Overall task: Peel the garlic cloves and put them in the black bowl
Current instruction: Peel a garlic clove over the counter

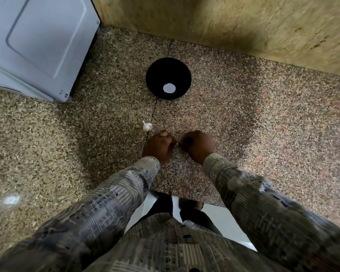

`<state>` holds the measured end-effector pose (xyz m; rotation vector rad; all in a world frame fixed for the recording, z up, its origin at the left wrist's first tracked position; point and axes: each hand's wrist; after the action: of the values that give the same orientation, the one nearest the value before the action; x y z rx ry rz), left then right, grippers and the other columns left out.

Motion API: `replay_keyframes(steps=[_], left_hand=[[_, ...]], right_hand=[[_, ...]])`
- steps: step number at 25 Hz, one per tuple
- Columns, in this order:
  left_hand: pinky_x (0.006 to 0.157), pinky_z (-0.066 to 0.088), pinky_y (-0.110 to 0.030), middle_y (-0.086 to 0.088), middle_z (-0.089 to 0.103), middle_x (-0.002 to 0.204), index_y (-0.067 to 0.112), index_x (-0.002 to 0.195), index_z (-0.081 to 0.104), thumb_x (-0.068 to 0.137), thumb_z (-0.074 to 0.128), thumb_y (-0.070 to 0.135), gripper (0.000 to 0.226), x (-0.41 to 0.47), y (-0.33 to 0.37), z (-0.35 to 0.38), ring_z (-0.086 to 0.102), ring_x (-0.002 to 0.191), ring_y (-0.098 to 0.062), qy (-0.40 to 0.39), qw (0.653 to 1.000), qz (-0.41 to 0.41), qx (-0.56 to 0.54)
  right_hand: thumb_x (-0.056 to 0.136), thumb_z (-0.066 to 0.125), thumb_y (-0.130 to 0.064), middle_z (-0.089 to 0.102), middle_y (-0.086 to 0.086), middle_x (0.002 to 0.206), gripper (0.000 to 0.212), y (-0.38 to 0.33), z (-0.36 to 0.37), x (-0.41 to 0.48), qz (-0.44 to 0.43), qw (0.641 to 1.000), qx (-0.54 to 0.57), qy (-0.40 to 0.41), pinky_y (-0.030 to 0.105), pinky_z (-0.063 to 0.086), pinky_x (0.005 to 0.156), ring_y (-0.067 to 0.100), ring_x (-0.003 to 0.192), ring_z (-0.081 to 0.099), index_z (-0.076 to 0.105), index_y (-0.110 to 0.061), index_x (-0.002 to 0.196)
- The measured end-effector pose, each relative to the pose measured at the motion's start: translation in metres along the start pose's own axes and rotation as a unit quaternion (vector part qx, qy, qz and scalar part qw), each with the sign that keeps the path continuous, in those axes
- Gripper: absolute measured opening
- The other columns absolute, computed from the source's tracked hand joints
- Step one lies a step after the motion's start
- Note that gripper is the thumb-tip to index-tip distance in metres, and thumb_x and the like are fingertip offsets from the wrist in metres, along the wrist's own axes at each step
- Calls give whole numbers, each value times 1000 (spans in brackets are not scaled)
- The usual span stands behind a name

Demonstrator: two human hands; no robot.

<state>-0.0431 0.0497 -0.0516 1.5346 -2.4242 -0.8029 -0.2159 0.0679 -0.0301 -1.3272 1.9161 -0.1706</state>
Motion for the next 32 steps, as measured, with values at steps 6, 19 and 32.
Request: replay_keyframes(steps=[6, 19, 32], left_hand=[[76, 58, -42, -10, 70, 94, 11, 94, 81, 82, 55, 28, 33, 3, -1, 3, 69, 87, -35, -5, 1000, -8, -14], [80, 56, -32, -5, 76, 92, 20, 94, 82, 83, 76, 17, 13, 4, 2, 4, 71, 86, -25, 20, 996, -56, -70], [60, 60, -29, -13, 75, 82, 3, 90, 70, 99, 59, 3, 14, -38, 114, -31, 74, 69, -20, 62, 576, -356, -733]], right_hand=[[86, 80, -27, 77, 4, 91, 8, 1, -1, 5, 29, 999, 25, -23, 36, 60, 85, 22, 88, 72, 79, -20, 88], [85, 81, -25, 78, -5, 90, 7, 10, 3, -8, -5, 994, 104, 16, 29, 56, 80, 12, 80, 69, 82, -27, 92], [92, 64, 10, 70, 25, 96, 12, 18, -54, -70, -26, 841, 535, -68, 43, 61, 85, 32, 87, 69, 68, 9, 103]])
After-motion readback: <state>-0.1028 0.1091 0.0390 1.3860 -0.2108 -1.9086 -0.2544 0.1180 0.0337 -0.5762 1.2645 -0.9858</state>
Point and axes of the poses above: each hand's wrist, its own x-axis towards the middle knuckle, its own z-axis out of the palm, y = z × x
